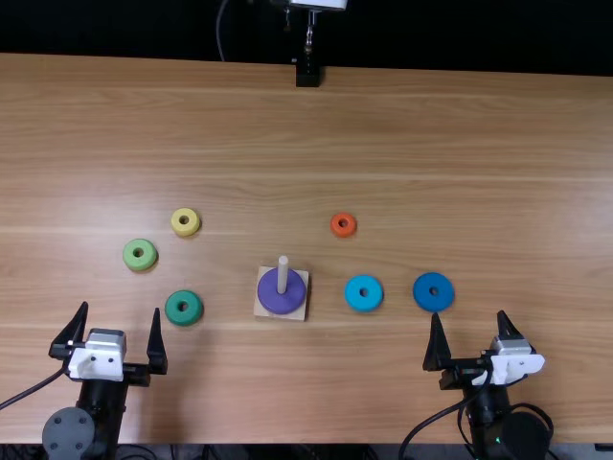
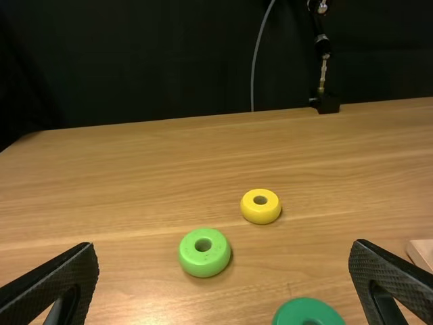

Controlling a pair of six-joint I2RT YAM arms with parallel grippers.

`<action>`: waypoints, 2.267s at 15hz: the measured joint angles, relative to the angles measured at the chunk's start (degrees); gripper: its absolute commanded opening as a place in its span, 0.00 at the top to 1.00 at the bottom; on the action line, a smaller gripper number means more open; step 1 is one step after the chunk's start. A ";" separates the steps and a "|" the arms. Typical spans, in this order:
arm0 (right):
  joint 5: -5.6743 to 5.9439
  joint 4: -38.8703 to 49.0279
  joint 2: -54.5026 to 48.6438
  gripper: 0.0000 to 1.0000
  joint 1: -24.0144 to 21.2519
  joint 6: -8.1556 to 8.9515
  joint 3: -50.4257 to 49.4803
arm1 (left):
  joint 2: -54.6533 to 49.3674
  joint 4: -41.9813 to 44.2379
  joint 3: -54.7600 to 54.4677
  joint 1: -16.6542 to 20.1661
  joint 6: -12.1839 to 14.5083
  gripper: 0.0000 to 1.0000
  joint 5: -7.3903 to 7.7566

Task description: Build the Hanoi tower: stack the rings onto the peg from bottom to top in this color order: purple, dark blue, light blue, dark green, light green, yellow, orange.

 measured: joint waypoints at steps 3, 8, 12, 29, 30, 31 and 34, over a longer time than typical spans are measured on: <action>0.00 0.00 0.00 0.00 0.00 -0.02 0.00 | 0.00 0.00 0.00 0.00 -0.02 0.00 -0.09; -0.02 0.00 0.00 0.00 -0.02 0.00 0.00 | 0.00 0.00 0.00 -0.02 -0.04 0.00 -0.11; 0.02 -0.02 0.00 0.00 0.00 0.00 0.00 | 0.00 -0.02 0.00 0.00 -0.04 0.00 -0.09; -0.61 17.29 11.19 0.00 -0.11 0.11 24.50 | 0.00 -0.04 0.00 0.00 -0.04 0.00 -0.11; -0.61 16.81 18.49 0.00 -0.11 0.11 29.00 | 0.00 -0.02 0.00 0.00 -0.04 0.00 -0.11; -0.59 15.87 23.91 0.00 -0.11 0.09 31.85 | 0.00 0.02 0.00 0.00 -0.07 0.00 -0.09; -0.61 6.91 31.98 0.00 -0.09 0.07 35.39 | 0.00 0.02 0.00 0.00 -0.04 0.00 -0.11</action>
